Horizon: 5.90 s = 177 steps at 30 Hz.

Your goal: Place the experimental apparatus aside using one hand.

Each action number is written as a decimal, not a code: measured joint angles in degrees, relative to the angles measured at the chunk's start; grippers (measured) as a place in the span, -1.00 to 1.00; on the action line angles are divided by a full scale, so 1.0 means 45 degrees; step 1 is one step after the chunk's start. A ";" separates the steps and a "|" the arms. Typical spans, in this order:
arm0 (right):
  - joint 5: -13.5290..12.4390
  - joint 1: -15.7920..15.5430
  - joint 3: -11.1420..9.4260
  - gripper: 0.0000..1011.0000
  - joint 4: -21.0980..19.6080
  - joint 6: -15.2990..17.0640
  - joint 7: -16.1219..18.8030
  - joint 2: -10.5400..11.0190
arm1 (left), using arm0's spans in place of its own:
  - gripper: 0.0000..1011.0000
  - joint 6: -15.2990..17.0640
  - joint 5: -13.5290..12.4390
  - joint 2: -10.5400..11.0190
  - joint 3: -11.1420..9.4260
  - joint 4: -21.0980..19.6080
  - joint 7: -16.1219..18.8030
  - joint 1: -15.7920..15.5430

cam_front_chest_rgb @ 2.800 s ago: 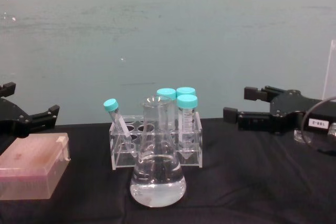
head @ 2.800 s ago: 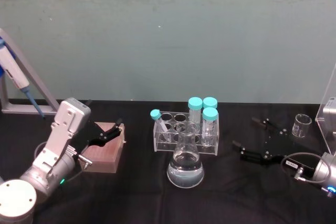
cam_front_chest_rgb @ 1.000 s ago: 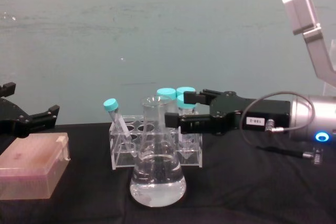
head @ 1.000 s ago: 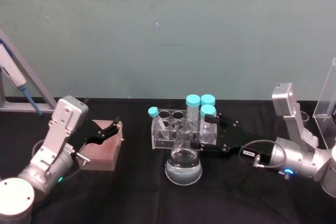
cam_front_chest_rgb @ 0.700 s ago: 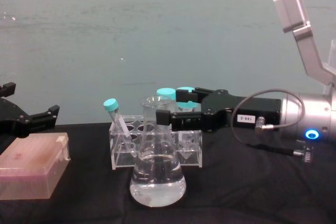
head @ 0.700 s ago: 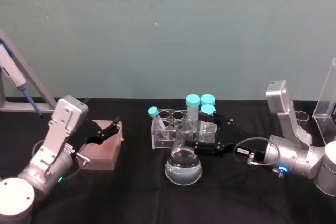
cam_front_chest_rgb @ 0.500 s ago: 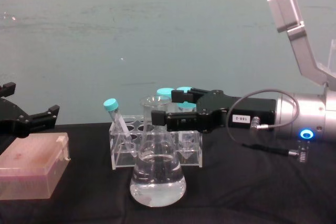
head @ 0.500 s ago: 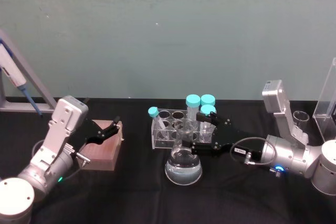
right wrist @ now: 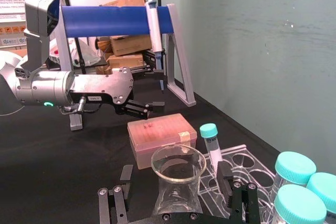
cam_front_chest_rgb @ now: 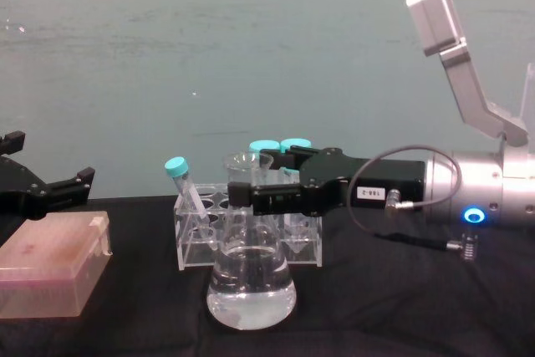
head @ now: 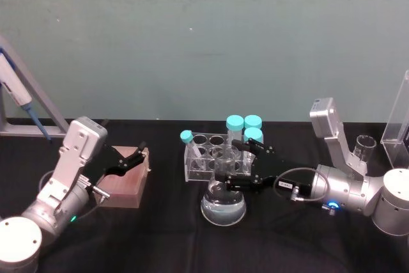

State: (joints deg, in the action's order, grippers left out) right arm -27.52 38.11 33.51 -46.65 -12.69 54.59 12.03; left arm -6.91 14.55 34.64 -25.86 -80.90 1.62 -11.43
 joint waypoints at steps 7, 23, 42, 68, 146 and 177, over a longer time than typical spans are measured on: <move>-0.0024 0.0117 0.0115 0.98 0.0164 -0.0049 0.0020 -0.0090 | 0.98 0.0000 0.0000 0.0000 0.0000 0.0000 0.0000 0.0000; 0.0083 0.0510 0.0246 0.98 0.0890 -0.0219 -0.0028 -0.0399 | 0.98 0.0000 0.0001 0.0000 0.0000 0.0000 0.0000 0.0000; 0.0262 0.0742 0.0246 0.98 0.1427 -0.0308 0.0066 -0.0684 | 0.98 0.0000 0.0000 0.0000 -0.0001 0.0000 0.0000 0.0000; 0.0263 0.0732 0.0239 0.53 0.1394 -0.0282 0.0055 -0.0668 | 0.98 0.0000 0.0000 0.0000 0.0000 0.0000 0.0000 0.0000; -0.0523 -0.2101 -0.1213 -0.11 -0.3976 0.1910 -0.3340 0.2360 | 0.98 0.0000 0.0000 0.0000 0.0000 0.0000 0.0000 0.0000; 0.0109 -0.3312 -0.3402 -0.11 -0.4442 0.2230 -0.6265 0.2867 | 0.98 0.0000 0.0000 0.0000 0.0000 0.0000 0.0000 0.0000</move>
State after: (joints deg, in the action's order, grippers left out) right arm -27.03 23.20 18.20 -66.64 -2.65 26.40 24.93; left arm -6.91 14.55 34.65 -25.86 -80.90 1.62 -11.43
